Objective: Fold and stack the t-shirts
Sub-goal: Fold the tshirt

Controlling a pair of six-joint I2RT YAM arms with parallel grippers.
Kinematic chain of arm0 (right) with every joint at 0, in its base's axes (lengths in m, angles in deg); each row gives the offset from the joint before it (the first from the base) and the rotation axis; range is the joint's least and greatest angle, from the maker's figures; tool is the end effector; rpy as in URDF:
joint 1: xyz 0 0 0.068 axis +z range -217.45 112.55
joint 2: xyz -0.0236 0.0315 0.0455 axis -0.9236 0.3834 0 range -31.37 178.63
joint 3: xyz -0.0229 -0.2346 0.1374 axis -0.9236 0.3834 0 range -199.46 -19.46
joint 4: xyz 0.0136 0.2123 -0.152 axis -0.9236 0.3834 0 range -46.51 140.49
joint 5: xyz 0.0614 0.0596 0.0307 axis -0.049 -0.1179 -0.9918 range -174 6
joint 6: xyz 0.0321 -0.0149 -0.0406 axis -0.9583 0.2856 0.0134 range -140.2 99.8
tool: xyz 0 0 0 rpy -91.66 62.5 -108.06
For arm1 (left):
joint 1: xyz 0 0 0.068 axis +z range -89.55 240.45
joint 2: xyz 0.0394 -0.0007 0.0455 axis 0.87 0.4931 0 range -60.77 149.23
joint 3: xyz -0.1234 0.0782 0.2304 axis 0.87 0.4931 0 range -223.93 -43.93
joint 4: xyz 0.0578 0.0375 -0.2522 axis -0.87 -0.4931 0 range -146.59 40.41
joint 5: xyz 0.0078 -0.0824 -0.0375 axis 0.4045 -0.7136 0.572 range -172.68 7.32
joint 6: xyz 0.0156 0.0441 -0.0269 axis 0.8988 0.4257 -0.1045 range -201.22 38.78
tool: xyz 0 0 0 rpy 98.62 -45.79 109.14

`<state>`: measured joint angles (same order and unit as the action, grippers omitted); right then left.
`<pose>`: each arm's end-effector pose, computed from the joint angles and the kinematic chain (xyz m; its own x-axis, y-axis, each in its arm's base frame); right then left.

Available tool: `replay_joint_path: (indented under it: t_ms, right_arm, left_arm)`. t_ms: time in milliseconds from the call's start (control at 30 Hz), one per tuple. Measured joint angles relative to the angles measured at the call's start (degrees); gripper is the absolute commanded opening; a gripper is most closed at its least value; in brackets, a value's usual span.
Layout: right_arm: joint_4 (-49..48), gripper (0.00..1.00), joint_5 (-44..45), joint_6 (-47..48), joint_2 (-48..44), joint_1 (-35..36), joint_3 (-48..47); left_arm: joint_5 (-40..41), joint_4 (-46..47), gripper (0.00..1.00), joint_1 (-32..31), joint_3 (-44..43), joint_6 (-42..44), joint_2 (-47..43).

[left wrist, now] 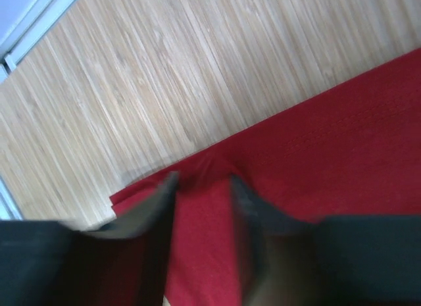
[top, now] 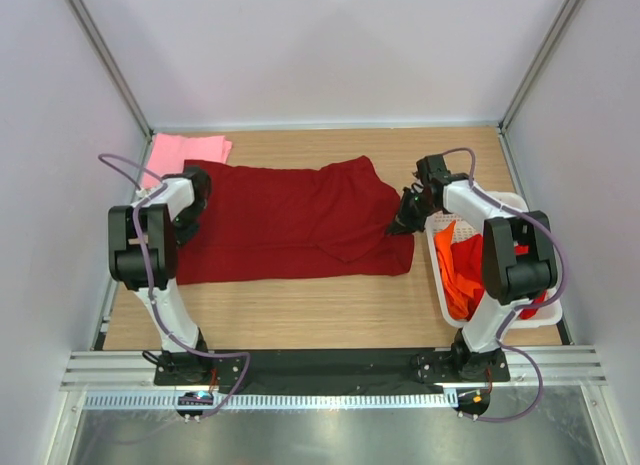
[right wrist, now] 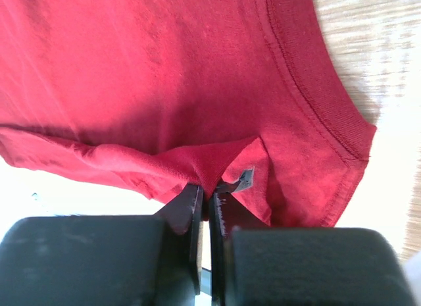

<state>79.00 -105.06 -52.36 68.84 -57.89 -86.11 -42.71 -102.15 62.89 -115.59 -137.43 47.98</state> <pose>0.3356 0.0696 0.1878 -0.9296 0.3472 -0.1239 0.2519 0.8435 0.4744 0.3358 0.0372 0.1624 -0.5254 -0.6598 -0.5373 -0.8506 0.3905 0.3523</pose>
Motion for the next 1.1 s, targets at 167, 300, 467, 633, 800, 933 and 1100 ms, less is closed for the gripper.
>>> replay_joint_path:
  t_ms: [167, 300, 467, 633, 800, 933, 1100]
  right_arm:
    - [0.20, 0.38, -0.13, -0.28, 0.68, -0.04, -1.36]
    - [1.86, 0.56, 0.79, 0.74, 1.97, 0.04, -5.01]
    - [4.39, 0.66, 4.57, 3.39, 0.52, 2.01, -6.93]
    - [6.16, 0.50, 5.35, 5.38, -7.32, 5.44, 0.96]
    - [8.02, 0.44, 5.57, 6.69, -12.00, 5.97, 7.39]
    - [8.33, 0.45, 6.56, 7.50, -11.76, 6.78, 8.72]
    - [7.41, 0.45, 7.69, 8.52, -8.57, 7.61, 8.70]
  left_arm:
    - [0.59, -1.57, 0.97, 0.00, -1.09, 0.59, -1.29]
    - [1.25, -3.65, 1.00, 0.02, -1.05, 1.42, -6.47]
    - [0.74, -3.39, 0.94, 0.02, 3.13, 4.09, -20.06]
    - [-5.66, -0.63, 0.62, 0.20, 14.93, 6.75, -34.88]
    - [-13.14, 2.49, 0.57, 0.22, 25.44, 7.48, -41.31]
    - [-16.02, 5.53, 0.52, 0.22, 26.99, 8.74, -39.19]
    - [-17.27, 9.97, 0.50, 0.52, 26.77, 10.45, -33.31]
